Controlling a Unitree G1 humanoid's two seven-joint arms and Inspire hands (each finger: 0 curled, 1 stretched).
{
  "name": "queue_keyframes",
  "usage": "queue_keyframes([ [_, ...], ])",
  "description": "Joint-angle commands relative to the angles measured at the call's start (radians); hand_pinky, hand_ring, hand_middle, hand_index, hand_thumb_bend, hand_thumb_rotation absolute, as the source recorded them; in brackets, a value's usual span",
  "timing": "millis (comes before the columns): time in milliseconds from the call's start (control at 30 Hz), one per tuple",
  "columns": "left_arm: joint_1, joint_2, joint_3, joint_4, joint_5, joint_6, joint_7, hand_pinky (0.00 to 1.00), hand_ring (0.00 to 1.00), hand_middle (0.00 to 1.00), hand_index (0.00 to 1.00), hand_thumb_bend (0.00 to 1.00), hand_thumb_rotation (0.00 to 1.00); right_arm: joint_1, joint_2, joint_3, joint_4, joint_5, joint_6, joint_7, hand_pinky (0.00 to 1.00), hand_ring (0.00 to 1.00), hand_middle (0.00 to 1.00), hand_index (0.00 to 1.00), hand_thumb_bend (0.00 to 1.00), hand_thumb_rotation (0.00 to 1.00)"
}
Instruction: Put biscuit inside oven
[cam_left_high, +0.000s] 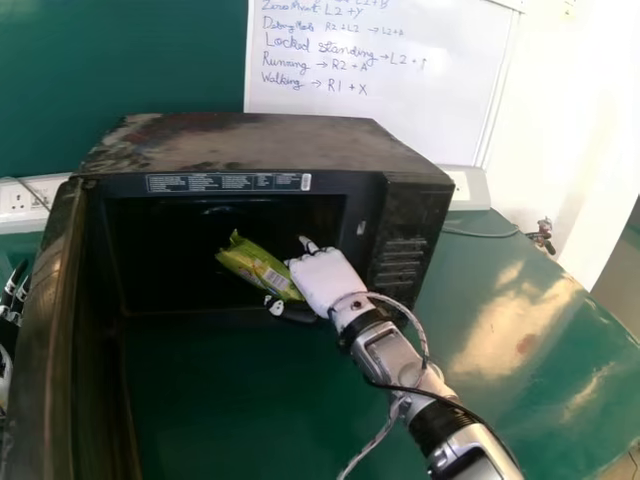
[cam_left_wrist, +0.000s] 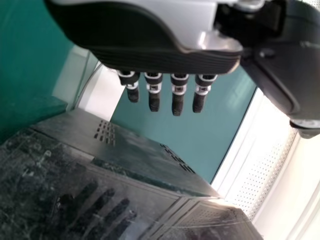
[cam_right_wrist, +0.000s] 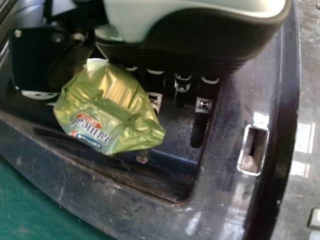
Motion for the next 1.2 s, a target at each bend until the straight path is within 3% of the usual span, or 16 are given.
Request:
queue_keyframes([
  [0,0.023,-0.049,-0.012,0.031,-0.002,-0.008,0.008,0.41,0.63,0.71,0.86,0.05,0.0,-0.053,0.012,-0.005,-0.022,0.026,0.008,0.007,0.62,0.56,0.47,0.53,0.52,0.0],
  [300,0.025,-0.054,-0.015,0.022,-0.001,-0.011,0.011,0.39,0.62,0.7,0.86,0.04,0.0,-0.01,0.013,-0.009,-0.158,0.041,0.026,0.072,0.63,0.57,0.47,0.53,0.52,0.0],
  [500,0.021,-0.049,-0.012,0.031,-0.003,-0.007,0.006,0.43,0.63,0.71,0.86,0.05,0.0,0.019,0.021,-0.005,-0.234,0.05,0.049,0.111,0.65,0.59,0.49,0.51,0.53,0.0],
  [600,0.021,-0.05,-0.012,0.029,-0.001,-0.01,0.004,0.38,0.62,0.7,0.85,0.04,0.0,0.034,0.023,-0.001,-0.273,0.054,0.061,0.133,0.63,0.61,0.51,0.48,0.53,0.0],
  [800,0.025,-0.054,-0.012,0.017,0.001,-0.002,0.016,0.47,0.64,0.71,0.86,0.05,0.0,0.062,0.039,-0.004,-0.331,0.059,0.08,0.165,0.63,0.62,0.49,0.49,0.53,0.0],
  [1167,0.014,-0.048,-0.009,0.04,-0.005,-0.01,-0.004,0.41,0.63,0.71,0.86,0.04,0.0,0.085,0.053,0.008,-0.381,0.046,0.094,0.206,0.65,0.66,0.5,0.49,0.53,0.0],
])
